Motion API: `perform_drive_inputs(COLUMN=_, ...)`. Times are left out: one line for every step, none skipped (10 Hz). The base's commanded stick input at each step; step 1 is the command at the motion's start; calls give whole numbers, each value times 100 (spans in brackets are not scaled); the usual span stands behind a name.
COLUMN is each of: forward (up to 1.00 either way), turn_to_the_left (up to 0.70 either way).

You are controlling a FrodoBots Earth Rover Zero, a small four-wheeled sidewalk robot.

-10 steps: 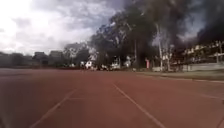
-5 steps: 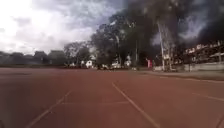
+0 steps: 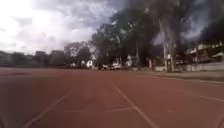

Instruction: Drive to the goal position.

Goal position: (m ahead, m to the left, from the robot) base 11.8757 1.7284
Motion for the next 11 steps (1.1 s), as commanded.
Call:
perform_drive_inputs(forward=70, turn_to_the_left=0)
perform_drive_inputs(forward=70, turn_to_the_left=0)
perform_drive_inputs(forward=70, turn_to_the_left=0)
perform_drive_inputs(forward=70, turn_to_the_left=0)
perform_drive_inputs(forward=70, turn_to_the_left=0)
perform_drive_inputs(forward=70, turn_to_the_left=0)
perform_drive_inputs(forward=70, turn_to_the_left=0)
perform_drive_inputs(forward=70, turn_to_the_left=0)
perform_drive_inputs(forward=70, turn_to_the_left=0)
perform_drive_inputs(forward=70, turn_to_the_left=0)
perform_drive_inputs(forward=70, turn_to_the_left=0)
